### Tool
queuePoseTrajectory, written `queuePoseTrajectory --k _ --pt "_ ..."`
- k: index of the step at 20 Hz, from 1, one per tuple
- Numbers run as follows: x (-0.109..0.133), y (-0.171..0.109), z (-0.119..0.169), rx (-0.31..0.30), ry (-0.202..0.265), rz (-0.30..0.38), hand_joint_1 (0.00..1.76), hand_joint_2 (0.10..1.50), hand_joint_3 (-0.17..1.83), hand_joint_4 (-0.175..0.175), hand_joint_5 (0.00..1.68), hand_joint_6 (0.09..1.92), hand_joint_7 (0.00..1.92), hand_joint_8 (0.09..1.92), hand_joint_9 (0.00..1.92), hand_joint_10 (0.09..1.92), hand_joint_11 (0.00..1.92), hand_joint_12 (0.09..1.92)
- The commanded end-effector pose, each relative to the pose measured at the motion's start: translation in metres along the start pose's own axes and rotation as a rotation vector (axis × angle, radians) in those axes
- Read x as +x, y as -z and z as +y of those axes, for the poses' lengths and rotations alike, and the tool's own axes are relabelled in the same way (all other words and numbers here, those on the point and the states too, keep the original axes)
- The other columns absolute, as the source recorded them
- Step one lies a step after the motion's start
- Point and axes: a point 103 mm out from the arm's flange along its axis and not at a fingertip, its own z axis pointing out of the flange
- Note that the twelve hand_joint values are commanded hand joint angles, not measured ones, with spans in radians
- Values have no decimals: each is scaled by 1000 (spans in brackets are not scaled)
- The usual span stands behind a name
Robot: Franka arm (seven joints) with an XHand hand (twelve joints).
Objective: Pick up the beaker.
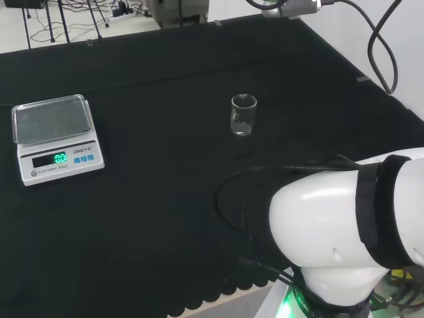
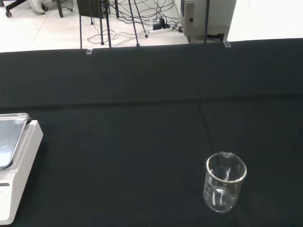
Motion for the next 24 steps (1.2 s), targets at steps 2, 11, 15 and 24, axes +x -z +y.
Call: queuePoseTrajectory --k 2,11,15,24 --pt "-11 -3 5 -11 -9 -9 698 618 450 27 18 87 23 687 211 862 7 1411" --pt "-19 -32 52 24 -35 -14 697 674 331 33 25 87 0 505 70 877 0 1221" --pt "-32 -59 87 67 -41 4 697 674 328 34 24 87 0 505 67 876 0 1215" --pt "-82 -140 157 198 -89 58 700 678 321 36 16 87 0 504 58 874 0 1202"
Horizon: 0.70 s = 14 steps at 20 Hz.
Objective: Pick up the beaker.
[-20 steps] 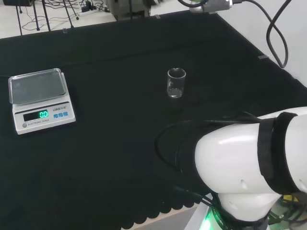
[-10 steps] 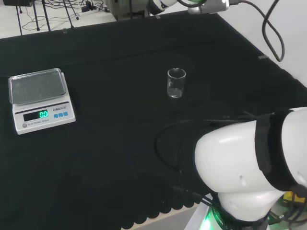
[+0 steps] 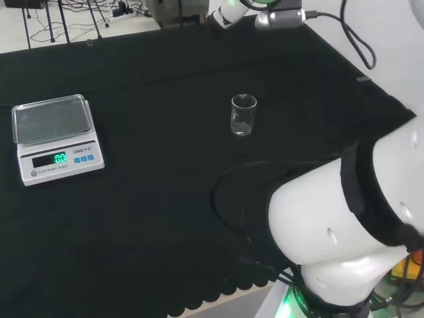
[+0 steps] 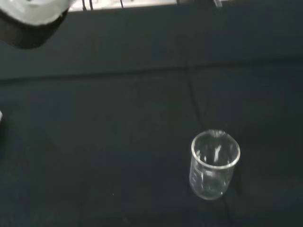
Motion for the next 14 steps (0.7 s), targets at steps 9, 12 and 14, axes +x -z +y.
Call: queuePoseTrajectory --k 9,12,14 --pt "-79 -113 124 146 -85 85 704 679 316 37 3 87 0 493 56 874 0 1197" --pt "-81 -126 127 142 -84 101 706 682 308 42 0 87 0 470 58 874 0 1195" --pt "-80 -135 129 152 -81 109 707 684 303 45 0 87 0 446 56 872 0 1193"
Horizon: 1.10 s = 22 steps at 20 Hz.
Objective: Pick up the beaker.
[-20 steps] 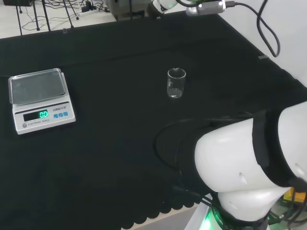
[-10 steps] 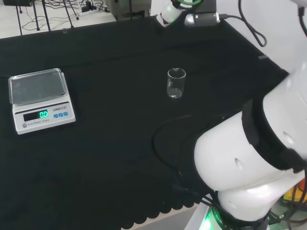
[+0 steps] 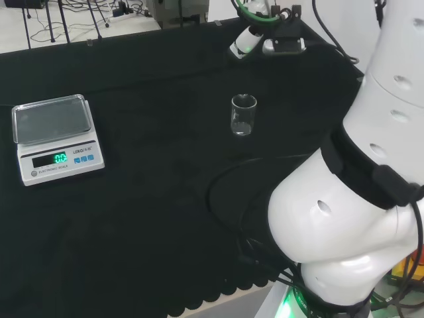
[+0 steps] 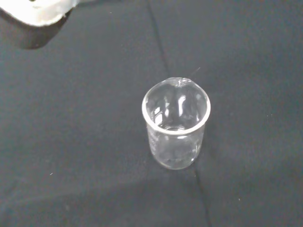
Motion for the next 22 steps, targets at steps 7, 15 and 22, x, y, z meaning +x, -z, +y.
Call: queuePoseTrajectory --k 7,15,22 --pt "-13 -59 58 22 13 90 706 690 291 50 0 87 0 401 45 868 0 1188" --pt "-4 -87 63 83 20 94 700 690 286 53 0 87 0 389 38 866 0 1185" --pt "-1 -109 60 126 18 93 697 691 283 54 0 87 0 381 36 866 0 1181"
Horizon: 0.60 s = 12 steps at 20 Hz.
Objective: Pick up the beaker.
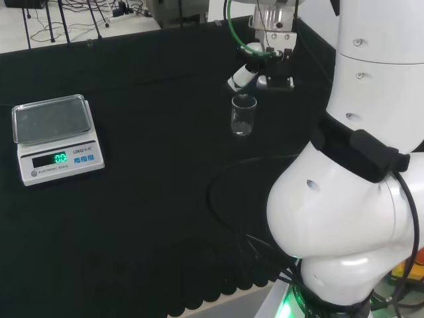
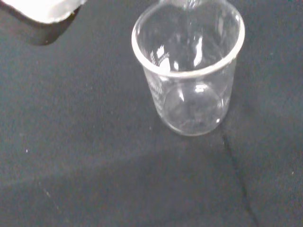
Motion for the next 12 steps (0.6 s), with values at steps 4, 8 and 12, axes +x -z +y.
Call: queuePoseTrajectory --k 4,8,12 --pt "0 -20 2 38 -3 4 696 692 281 54 0 87 0 378 35 866 0 1180" --pt "0 -29 3 55 -2 5 696 693 280 54 0 87 0 375 34 866 0 1178" --pt "-3 -39 5 73 -12 1 695 693 279 53 0 87 0 373 34 866 0 1176"
